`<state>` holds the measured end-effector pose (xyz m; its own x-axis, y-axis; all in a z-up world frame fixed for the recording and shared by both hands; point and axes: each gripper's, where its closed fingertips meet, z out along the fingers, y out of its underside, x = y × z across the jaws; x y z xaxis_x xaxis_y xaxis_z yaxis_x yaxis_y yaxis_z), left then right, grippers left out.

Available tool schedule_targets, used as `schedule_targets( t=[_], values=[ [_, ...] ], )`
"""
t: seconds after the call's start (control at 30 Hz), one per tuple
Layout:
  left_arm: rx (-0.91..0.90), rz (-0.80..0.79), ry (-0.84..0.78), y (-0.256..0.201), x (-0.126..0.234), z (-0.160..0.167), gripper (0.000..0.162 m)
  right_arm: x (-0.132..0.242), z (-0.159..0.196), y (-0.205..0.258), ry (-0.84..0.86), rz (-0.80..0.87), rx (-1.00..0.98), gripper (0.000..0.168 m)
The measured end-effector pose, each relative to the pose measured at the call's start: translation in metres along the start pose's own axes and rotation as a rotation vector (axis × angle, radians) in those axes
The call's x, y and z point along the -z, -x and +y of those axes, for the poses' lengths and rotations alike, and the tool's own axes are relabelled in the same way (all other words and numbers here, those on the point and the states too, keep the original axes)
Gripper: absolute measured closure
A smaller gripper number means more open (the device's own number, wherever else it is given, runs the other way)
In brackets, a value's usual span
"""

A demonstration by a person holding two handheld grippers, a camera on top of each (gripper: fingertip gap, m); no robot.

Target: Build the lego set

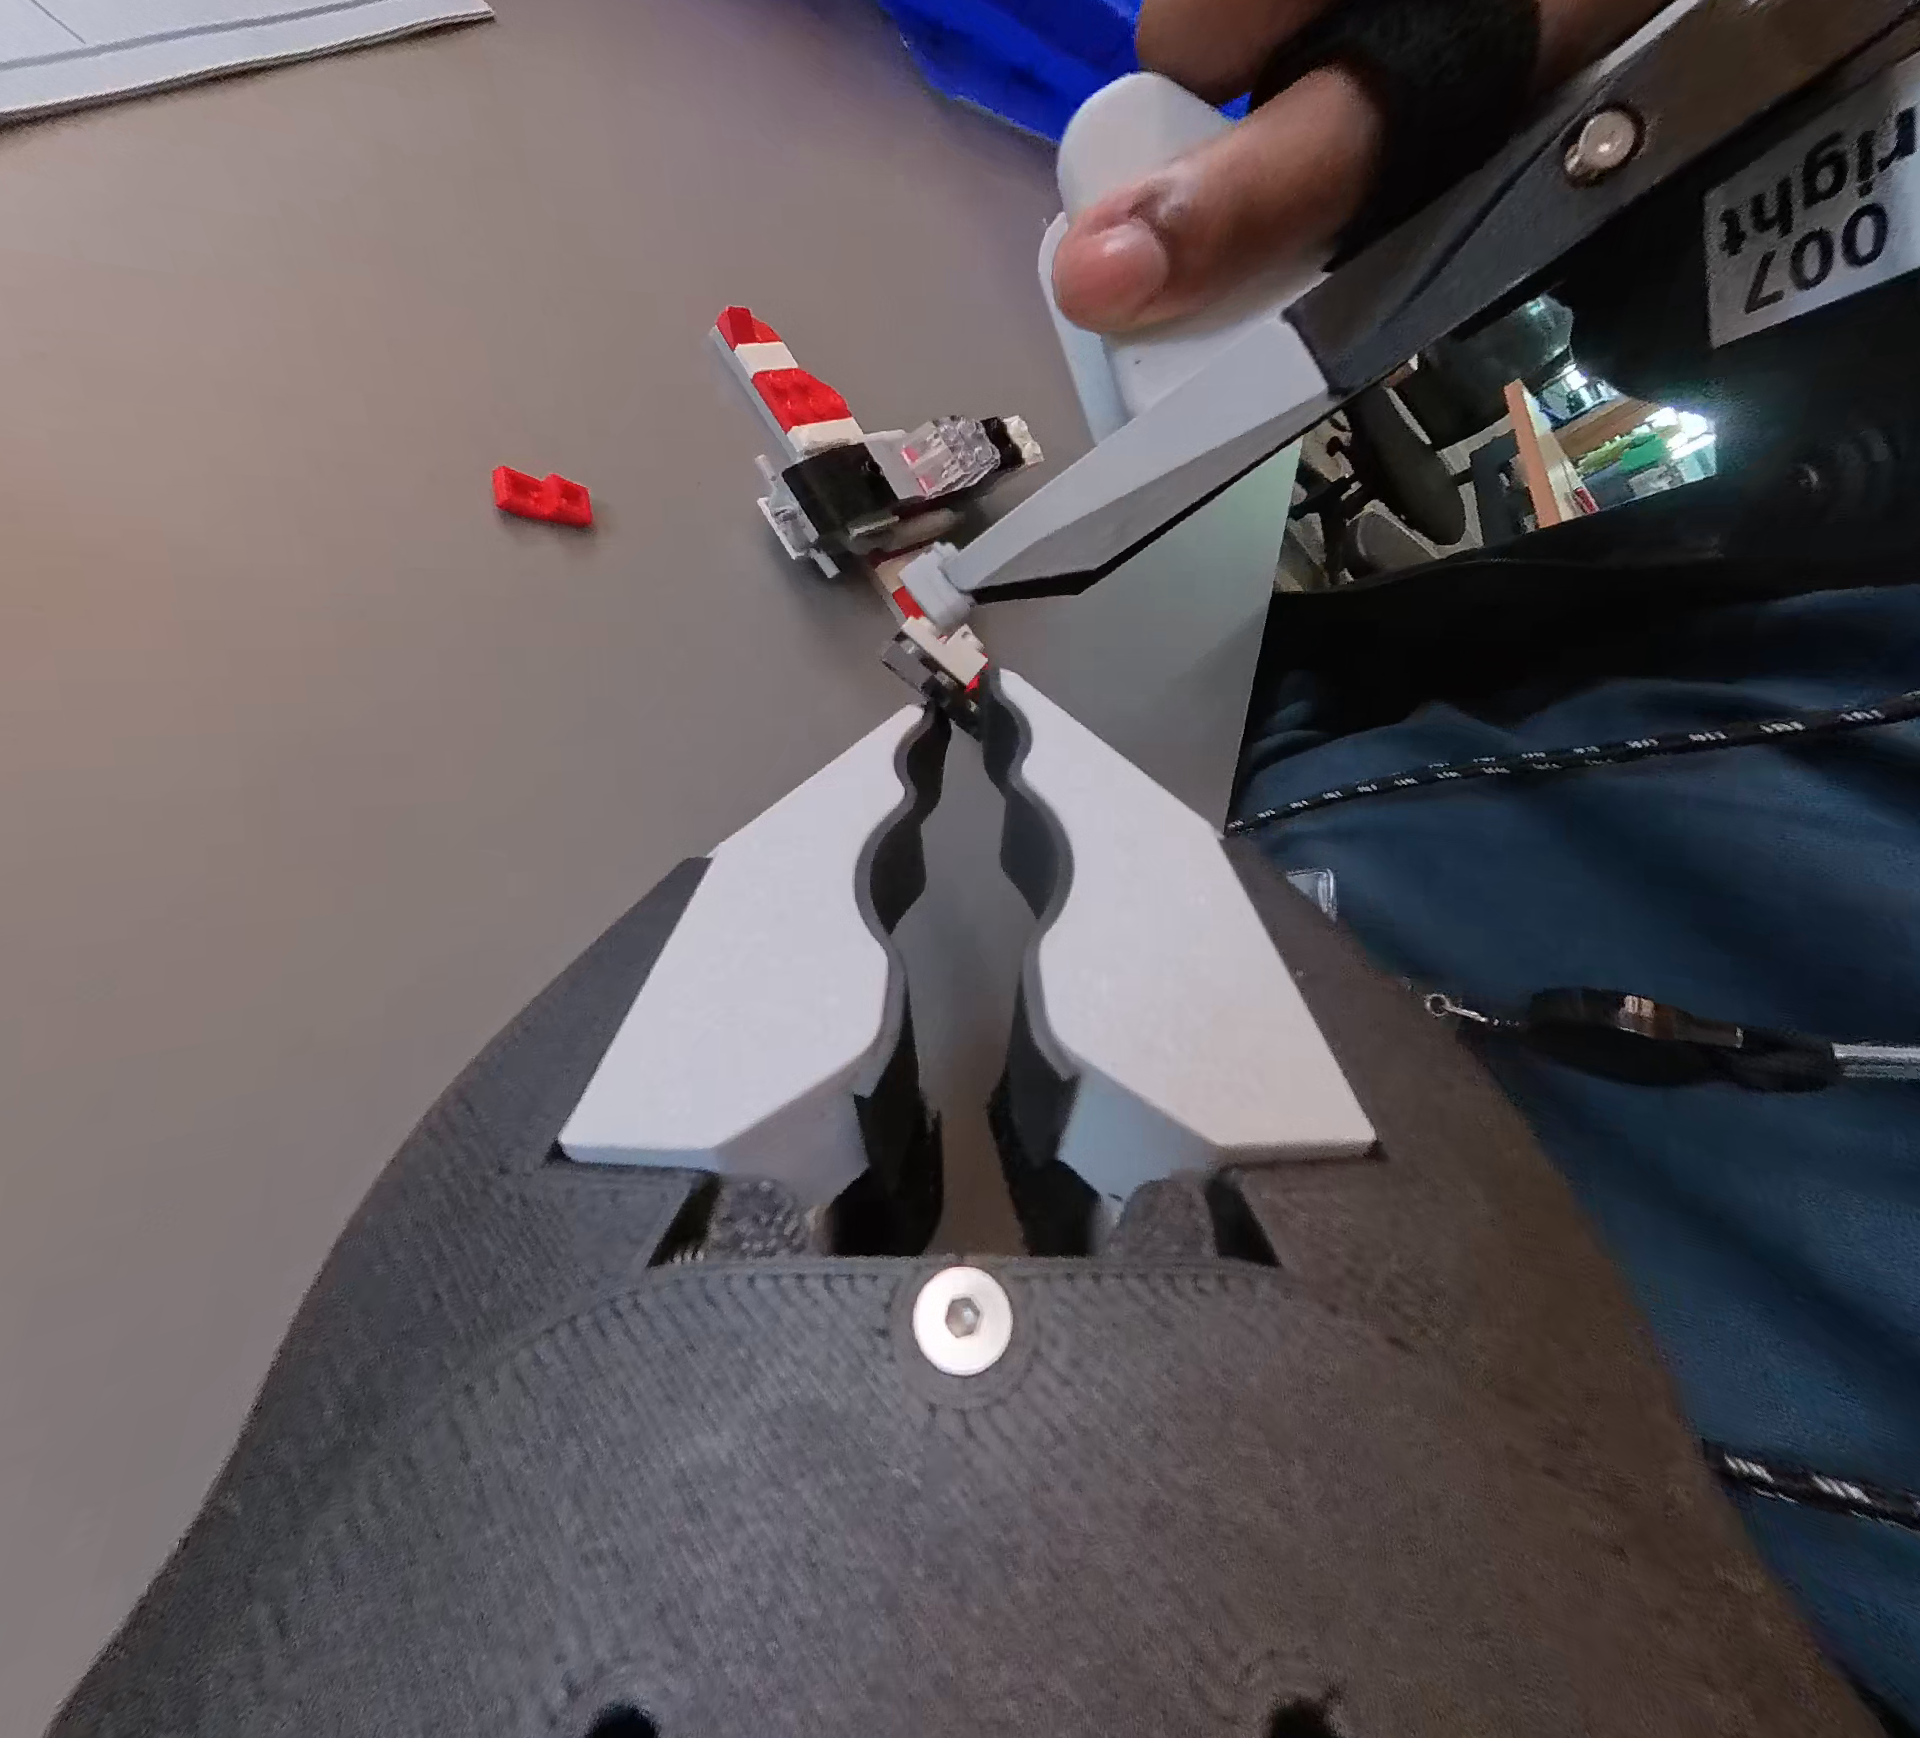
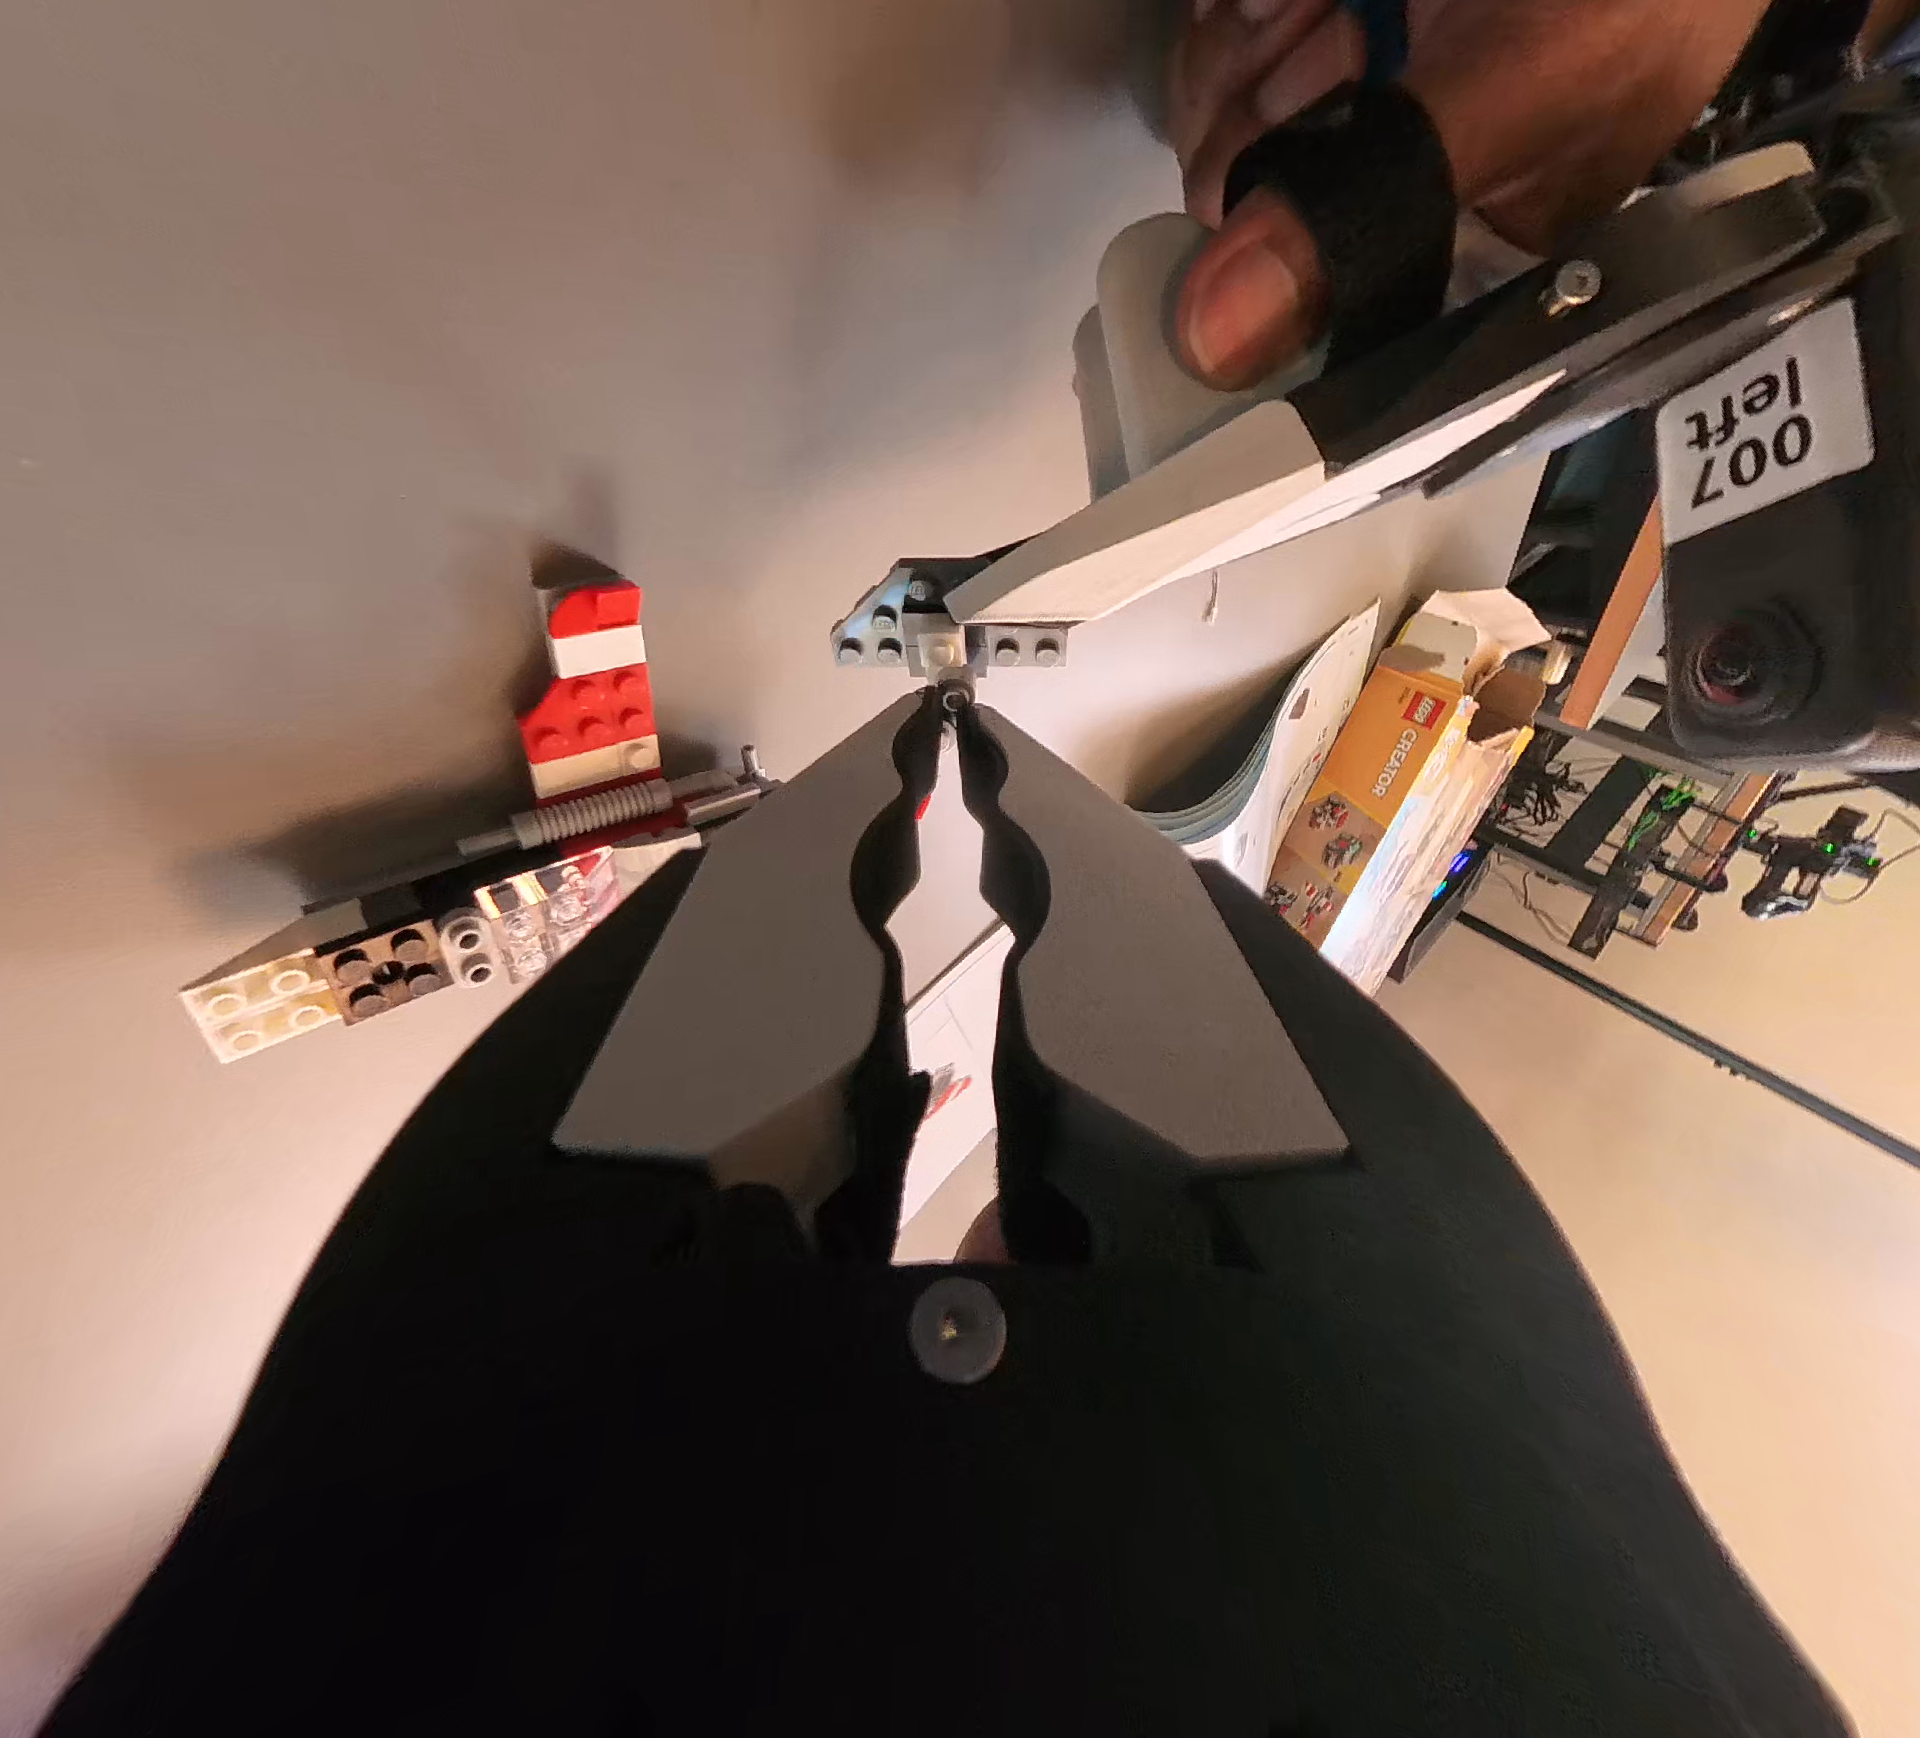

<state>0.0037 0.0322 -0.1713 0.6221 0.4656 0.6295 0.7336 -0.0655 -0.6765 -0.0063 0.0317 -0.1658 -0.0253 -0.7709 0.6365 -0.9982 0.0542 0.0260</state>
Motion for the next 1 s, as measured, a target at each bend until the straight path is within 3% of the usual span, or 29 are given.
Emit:
schedule_targets(
  t=[1.0],
  values=[
    [-0.083, 0.007, -0.018, -0.0054, 0.0014, -0.0031, 0.155, 0.0051, -0.0016, 0.0013, -0.013, 0.022, 0.05, 0.166]
  ],
)
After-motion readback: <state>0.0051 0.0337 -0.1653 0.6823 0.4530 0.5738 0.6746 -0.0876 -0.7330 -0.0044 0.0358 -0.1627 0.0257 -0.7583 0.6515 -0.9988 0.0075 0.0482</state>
